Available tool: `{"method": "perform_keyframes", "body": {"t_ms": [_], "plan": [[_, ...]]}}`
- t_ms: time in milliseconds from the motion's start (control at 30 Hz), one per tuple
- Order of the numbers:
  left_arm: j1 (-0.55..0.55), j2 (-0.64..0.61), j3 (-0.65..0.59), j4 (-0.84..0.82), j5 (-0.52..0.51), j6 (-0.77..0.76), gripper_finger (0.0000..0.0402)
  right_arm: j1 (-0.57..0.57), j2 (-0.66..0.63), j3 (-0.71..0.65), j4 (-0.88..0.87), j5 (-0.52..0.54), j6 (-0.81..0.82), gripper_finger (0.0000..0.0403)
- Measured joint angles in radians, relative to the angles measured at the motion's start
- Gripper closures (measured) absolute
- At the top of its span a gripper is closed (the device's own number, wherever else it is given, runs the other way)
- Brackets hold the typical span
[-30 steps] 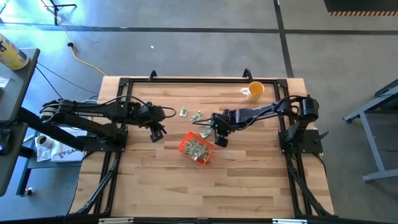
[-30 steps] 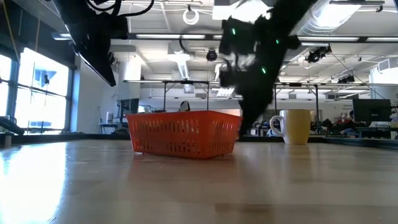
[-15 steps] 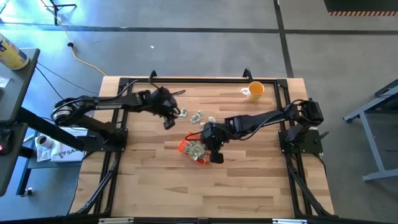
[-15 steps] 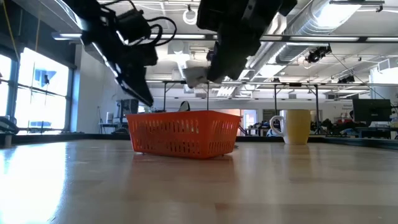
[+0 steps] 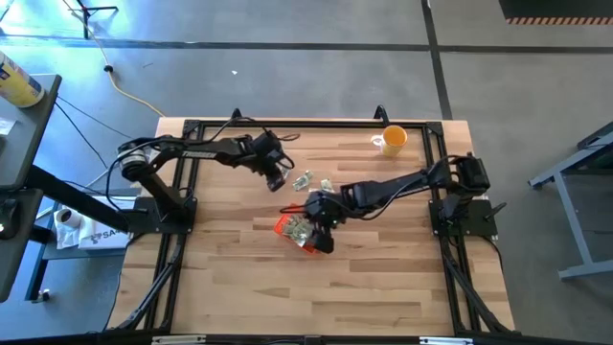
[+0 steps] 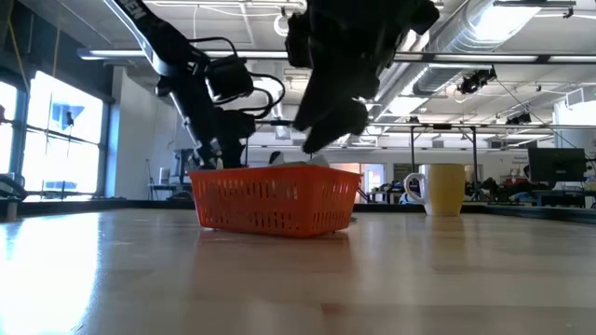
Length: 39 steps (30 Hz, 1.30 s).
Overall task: Pick and place Stevia / Truvia into bins
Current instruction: Put the stevia packet into the orange bin
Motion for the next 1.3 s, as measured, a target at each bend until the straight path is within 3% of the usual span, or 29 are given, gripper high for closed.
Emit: {"method": "perform_keyframes", "body": {"t_ms": [100,200,400,567,833,967,1100,1200,1300], "plan": [[0.0,0.013,0.028,-0.002,-0.097,-0.064,0.0147,0.008,0.0,0.0,-0.073,0.021,0.038,0.0078],[0.0,0.022,0.033,0.007,-0.097,-0.085,0.0118,0.016,0.0,0.0,-0.123,0.071,0.039,0.0035],[0.0,0.132,0.034,0.022,-0.057,-0.078,0.0109,0.019,0.0,0.0,-0.121,0.113,0.041,0.0008],[0.0,0.182,0.038,0.034,-0.077,-0.066,0.0178,0.02,0.0,0.0,-0.123,0.155,0.047,0.0023],[0.018,0.159,0.038,0.049,-0.128,0.067,0.0374,0.036,-0.059,0.0,-0.142,0.259,-0.002,0.007],[0.029,0.097,0.035,-0.058,-0.078,0.031,0.0362,0.036,-0.129,0.0,-0.207,0.354,-0.004,0.0093],[-0.017,-0.015,0.069,-0.191,0.131,0.006,0.0334,0.036,-0.194,0.0,-0.313,0.426,0.002,0.0106],[-0.132,-0.106,0.067,-0.182,0.283,-0.005,0.0359,0.037,-0.222,-0.003,-0.381,0.448,0.002,0.0111],[-0.283,-0.147,0.072,-0.095,0.321,-0.031,0.0376,0.03,-0.234,-0.036,-0.398,0.437,0.001,0.0111]]}}
